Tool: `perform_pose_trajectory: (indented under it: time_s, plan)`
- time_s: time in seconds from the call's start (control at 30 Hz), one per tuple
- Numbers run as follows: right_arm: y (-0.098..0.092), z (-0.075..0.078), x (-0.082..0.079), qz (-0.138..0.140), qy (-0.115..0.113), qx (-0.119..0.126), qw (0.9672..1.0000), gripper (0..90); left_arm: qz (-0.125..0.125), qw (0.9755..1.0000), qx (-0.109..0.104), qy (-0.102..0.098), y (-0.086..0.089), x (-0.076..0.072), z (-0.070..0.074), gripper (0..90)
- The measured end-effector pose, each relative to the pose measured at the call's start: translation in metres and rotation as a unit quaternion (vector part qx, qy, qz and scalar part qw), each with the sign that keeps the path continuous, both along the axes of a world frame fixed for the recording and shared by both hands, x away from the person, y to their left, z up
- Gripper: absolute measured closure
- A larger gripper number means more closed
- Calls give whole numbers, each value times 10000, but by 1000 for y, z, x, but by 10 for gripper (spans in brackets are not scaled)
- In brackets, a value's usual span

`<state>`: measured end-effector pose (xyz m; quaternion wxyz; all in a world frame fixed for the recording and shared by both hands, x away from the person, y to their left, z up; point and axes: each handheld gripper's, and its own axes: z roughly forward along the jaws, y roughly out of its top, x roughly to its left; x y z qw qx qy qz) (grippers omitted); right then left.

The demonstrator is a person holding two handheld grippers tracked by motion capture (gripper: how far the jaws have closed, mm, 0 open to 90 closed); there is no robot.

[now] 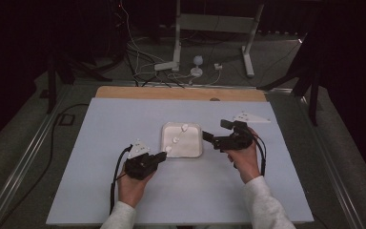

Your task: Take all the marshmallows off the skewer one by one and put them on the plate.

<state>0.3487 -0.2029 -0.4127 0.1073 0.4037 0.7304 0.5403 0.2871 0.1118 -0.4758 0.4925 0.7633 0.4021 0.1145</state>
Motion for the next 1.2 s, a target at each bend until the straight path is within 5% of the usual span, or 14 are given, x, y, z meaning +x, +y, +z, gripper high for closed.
perform_pose_trajectory:
  time_s: [0.53,0.7,0.83,0.97,1.07,1.2]
  plan:
    - [43,-10,20,330,417,56,9986,34,20,9999,-123,-88,-2,-2,2,897]
    - [50,-16,27,357,656,265,9969,272,9,9998,-146,-95,-1,-2,3,898]
    - [54,-23,31,507,985,589,9921,466,6,9998,-150,-118,-2,-3,3,897]
    - [56,-27,33,634,1159,768,9883,524,-36,9998,-159,-138,-3,-3,2,898]
    - [57,-28,35,547,1300,757,9871,652,-15,9998,-156,-150,-2,-3,1,898]
    - [56,-29,36,518,1442,792,9850,665,-19,9998,-103,-150,-4,-4,0,899]
